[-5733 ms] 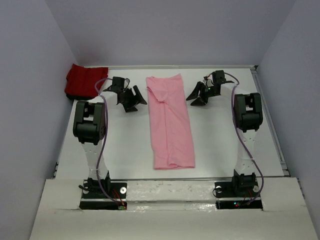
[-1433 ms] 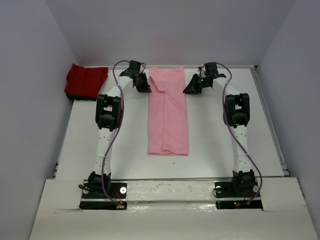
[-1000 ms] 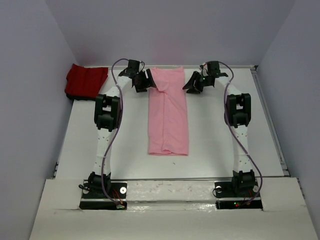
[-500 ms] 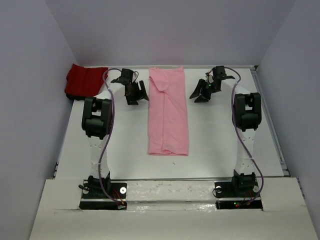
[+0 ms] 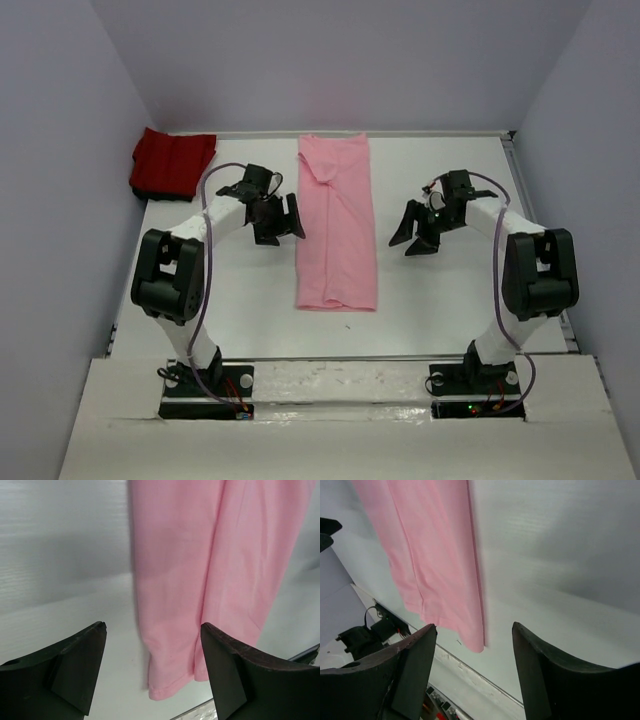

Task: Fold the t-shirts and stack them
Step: Rotate the tshirt 90 degrees, then grab the bottom of the folded rectangular tshirt with both arms

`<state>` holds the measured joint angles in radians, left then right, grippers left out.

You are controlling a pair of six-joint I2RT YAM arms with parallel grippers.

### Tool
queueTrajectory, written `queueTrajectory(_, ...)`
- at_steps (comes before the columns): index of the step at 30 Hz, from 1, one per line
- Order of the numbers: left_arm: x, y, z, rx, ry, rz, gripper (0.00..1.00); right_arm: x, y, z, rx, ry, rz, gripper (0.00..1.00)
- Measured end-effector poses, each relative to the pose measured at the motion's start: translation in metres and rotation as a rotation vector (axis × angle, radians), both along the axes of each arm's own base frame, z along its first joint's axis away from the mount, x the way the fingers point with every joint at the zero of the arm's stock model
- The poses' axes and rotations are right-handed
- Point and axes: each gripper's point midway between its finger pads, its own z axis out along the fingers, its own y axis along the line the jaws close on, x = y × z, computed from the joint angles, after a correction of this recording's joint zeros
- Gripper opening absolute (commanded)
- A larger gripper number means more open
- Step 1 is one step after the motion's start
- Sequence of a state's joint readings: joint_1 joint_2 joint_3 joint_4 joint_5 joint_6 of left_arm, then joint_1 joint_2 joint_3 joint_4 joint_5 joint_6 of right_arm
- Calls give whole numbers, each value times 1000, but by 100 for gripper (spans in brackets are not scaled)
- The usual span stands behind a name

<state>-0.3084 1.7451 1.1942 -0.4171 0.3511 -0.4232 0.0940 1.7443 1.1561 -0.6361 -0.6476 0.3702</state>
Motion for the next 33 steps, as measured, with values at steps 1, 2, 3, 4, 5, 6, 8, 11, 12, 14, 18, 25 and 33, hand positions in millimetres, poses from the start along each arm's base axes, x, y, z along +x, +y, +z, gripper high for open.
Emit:
queueTrajectory(1,-2,-4,3,4,-12,-12,86,-10,3,2,0,-3,14,67)
queueTrajectory(2,-10,-13,7,8,-27,-40,86,-19,8,2,0,-2,31,67)
queueTrajectory(3,-14,-17,8,9,-32,-53,86,-30,13,0,-1,-1,54,65)
queueTrajectory(4,-22,-24,8,8,-37,-75,86,-37,16,-1,-1,4,68,65)
queueTrajectory(5,-33,-29,6,7,-31,-96,86,-48,20,-4,-3,10,88,63)
queueTrajectory(6,-41,-31,4,8,-22,-108,86,-56,23,-6,-4,18,103,62)
queueTrajectory(8,-60,-30,-5,10,4,-117,86,-74,26,-11,-8,36,128,61)
queueTrajectory(11,-89,-18,-18,12,45,-97,85,-96,23,-18,-12,44,132,61)
queueTrajectory(12,-96,-14,-20,11,52,-91,85,-101,21,-19,-16,39,130,61)
queueTrajectory(14,-111,-7,-20,1,50,-77,84,-114,17,-22,-17,23,122,61)
queueTrajectory(18,-130,0,-17,-25,27,-56,83,-133,15,-28,-1,25,96,58)
queueTrajectory(25,-146,-1,-24,-67,42,-16,82,-150,20,-46,9,68,75,57)
queueTrajectory(33,-147,-5,-29,-94,49,24,82,-136,30,-49,28,38,65,56)
